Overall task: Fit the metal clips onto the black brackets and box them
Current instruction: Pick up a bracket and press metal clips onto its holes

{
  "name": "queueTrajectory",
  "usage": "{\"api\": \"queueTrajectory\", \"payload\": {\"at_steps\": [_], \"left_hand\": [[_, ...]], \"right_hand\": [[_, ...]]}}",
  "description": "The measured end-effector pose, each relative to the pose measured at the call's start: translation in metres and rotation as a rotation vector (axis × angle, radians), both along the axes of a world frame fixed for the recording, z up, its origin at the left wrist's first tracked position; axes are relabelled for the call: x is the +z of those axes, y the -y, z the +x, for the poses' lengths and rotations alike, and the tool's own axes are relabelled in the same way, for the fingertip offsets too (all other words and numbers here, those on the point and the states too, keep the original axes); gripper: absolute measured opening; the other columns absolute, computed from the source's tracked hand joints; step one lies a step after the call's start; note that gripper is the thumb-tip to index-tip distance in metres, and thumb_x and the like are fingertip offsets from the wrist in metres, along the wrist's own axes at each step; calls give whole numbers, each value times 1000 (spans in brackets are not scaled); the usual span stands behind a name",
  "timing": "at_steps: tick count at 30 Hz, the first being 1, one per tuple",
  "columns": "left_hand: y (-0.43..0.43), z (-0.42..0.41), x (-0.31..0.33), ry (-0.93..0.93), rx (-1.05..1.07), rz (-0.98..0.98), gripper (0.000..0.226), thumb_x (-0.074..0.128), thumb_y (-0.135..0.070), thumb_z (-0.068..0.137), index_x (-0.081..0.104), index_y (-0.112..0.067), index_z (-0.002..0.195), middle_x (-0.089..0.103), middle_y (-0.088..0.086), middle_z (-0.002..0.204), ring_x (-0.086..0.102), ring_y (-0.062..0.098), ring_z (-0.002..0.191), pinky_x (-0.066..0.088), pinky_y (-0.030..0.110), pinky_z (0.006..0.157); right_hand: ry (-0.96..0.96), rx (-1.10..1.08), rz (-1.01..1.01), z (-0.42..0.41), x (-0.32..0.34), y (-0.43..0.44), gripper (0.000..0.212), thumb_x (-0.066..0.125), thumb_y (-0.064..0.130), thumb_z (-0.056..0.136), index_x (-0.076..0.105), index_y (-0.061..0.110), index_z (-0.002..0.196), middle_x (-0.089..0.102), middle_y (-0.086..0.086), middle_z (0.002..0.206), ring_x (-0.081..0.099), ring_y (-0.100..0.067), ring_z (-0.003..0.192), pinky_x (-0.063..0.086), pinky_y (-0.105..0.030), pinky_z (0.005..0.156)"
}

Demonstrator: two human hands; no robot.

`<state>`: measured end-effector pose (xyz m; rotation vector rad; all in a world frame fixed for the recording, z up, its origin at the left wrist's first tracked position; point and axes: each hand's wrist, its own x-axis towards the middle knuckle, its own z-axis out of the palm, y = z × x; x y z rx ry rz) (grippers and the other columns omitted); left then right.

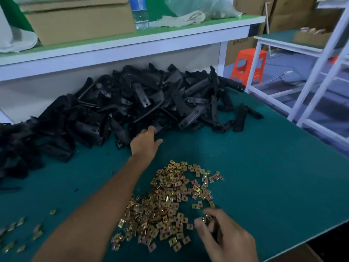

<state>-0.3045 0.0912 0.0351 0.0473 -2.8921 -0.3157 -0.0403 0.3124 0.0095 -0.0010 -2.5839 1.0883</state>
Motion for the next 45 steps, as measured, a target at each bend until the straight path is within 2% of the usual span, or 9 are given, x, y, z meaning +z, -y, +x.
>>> {"api": "queueTrajectory", "payload": {"at_steps": [5,13,20,24,30,34,37,40,45], "left_hand": [[-1,-12,12,-88,-72,-354,17,49,-21,103,59,-10,109,68,9,101,68,31,87,54,38,70],[22,108,66,-486,3,577,16,53,-32,104,60,-17,108,59,0,95,47,11,84,38,19,68],[0,273,36,-136,-45,993,17,51,-55,89,63,-45,96,66,-4,80,57,6,66,45,19,59],[-2,297,13,40,-24,1046,14,53,-49,92,67,-45,92,65,-8,71,59,2,66,49,19,66],[10,282,13,170,-64,997,19,54,-42,99,70,-36,90,61,-10,71,56,3,67,44,18,61],[12,251,11,99,-54,769,52,43,-56,97,63,-10,85,58,10,73,51,11,64,38,30,62],[11,204,14,-13,-35,494,29,50,-38,103,64,-21,85,65,-8,77,60,0,71,44,23,65],[4,160,10,89,-17,212,30,53,-35,103,67,-18,124,65,5,117,62,25,111,49,36,92],[1,138,-4,156,-4,253,20,60,-33,100,73,-20,108,68,4,111,65,24,102,52,36,89]], "right_hand": [[-16,12,19,-5,0,-1,35,43,81,88,62,52,96,55,28,67,56,17,68,46,-4,60],[123,50,-14,-1,8,-3,49,34,90,78,50,61,115,62,24,87,59,10,87,41,-13,64],[-35,48,-219,3,2,-8,112,76,75,66,8,56,153,16,38,149,39,9,131,42,-27,94],[-61,147,-26,3,-1,-11,76,68,79,71,40,62,139,25,35,148,41,2,132,57,-33,80],[-30,201,-105,0,-3,-14,66,60,95,62,55,59,116,35,32,127,50,14,111,54,-26,74],[-27,159,-231,0,-2,-11,53,59,95,62,54,66,105,37,31,117,53,12,106,47,-7,76],[-25,128,-222,1,-1,-10,52,59,95,62,54,65,104,38,31,117,52,14,105,44,-2,72],[-68,107,-235,2,-3,-10,52,64,90,62,59,57,103,39,29,115,54,10,105,48,-12,75],[-75,71,-253,3,-5,-9,48,76,73,58,63,52,100,39,29,116,51,10,108,42,-5,80]]}}
